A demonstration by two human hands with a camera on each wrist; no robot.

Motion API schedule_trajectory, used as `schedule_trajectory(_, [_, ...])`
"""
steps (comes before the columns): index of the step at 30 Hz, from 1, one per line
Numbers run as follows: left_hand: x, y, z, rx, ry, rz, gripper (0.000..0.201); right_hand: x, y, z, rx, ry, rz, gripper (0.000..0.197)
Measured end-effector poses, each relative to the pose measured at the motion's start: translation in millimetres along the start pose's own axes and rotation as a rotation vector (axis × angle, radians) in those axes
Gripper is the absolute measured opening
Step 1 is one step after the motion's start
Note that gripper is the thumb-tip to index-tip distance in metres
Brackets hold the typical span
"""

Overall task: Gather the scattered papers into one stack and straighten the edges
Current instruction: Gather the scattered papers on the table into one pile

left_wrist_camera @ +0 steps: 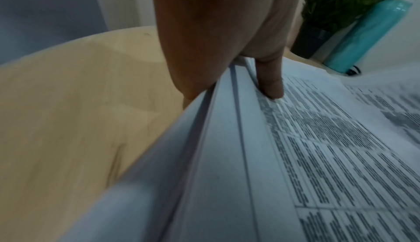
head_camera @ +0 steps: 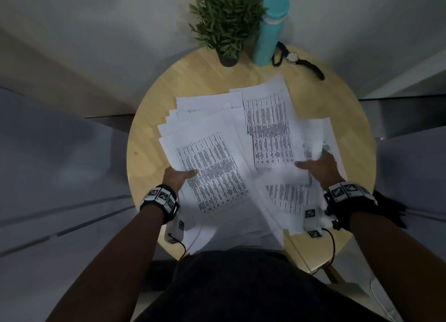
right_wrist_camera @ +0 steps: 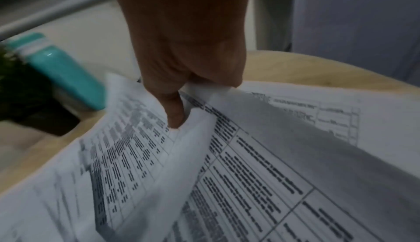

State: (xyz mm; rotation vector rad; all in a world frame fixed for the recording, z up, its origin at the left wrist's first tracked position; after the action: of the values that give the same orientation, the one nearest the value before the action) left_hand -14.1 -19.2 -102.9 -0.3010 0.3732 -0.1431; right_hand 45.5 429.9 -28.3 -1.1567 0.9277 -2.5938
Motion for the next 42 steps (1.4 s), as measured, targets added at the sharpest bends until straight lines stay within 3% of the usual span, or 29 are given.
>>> schedule_trajectory(2, [-1,1,2,0.031,-0.015,0.002,0.108,3,-4,2,-0.056,-0.023,0.069,0.075])
schedule_trajectory(5, [2,2,2,0.058,-0.044,-0.01,0.057,27,-13,1,-0.036,-0.153,0.156,0.044])
schedule_trajectory(6, [2,2,1,0.058,-0.049,-0.013,0.055,38,-16,-1,-0.015,-0.215,0.171,0.041])
schedule_trajectory(9, [1,2,3,0.052,-0.034,-0.012,0.079,74,-33,-1,0.074,-0.342,0.153,0.05])
schedule_trajectory(11, [2,1,0,0.04,-0.032,0.0,0.084,105,-52,9,0.132,-0.446,0.037,0.055])
schedule_trajectory(15, [1,2,7,0.028,-0.027,0.012,0.071,166,-68,49,0.295,-0.615,-0.167,0.035])
schedule_trajectory(18, [-1,1,10,0.013,-0.033,-0.003,0.065,187,-56,64,0.41,-0.635,-0.418,0.053])
schedule_trajectory(21, [-2,0,13,0.016,-0.059,0.01,0.068,170,-28,54,0.452,-0.546,-0.475,0.07])
schedule_trajectory(24, [-6,2,23,0.054,-0.074,0.097,0.055,133,11,37,0.458,-0.482,-0.265,0.086])
schedule_trajectory(26, [-8,6,29,0.124,-0.075,0.237,0.055,101,39,28,0.407,-0.391,-0.186,0.086])
schedule_trajectory(28, [-6,10,32,0.214,-0.107,0.382,0.075,73,65,26,0.368,-0.277,-0.184,0.08])
schedule_trajectory(31, [-5,10,34,0.246,-0.11,0.411,0.081,41,94,27,0.333,-0.165,-0.178,0.071])
schedule_trajectory(34, [-3,12,31,0.259,-0.084,0.363,0.077,32,116,31,0.339,-0.206,-0.085,0.062])
schedule_trajectory(39, [-3,7,16,0.119,-0.02,0.193,0.061,57,143,51,0.42,-0.384,0.15,0.057])
schedule_trajectory(42, [2,4,6,0.045,-0.015,0.057,0.069,69,161,59,0.522,-0.485,0.176,0.049])
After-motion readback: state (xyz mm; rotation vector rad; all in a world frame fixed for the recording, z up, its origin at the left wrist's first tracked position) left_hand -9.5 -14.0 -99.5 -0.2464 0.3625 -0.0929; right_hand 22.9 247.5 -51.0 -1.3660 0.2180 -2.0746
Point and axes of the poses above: each hand's wrist, its own z-axis away from the middle knuckle, its own y-axis out of the palm, x = y × z, the point moved 8 cm from there along -z, towards the middle knuckle, and after that the axes turned 13 degrees about -y, right-handed, at the moved point
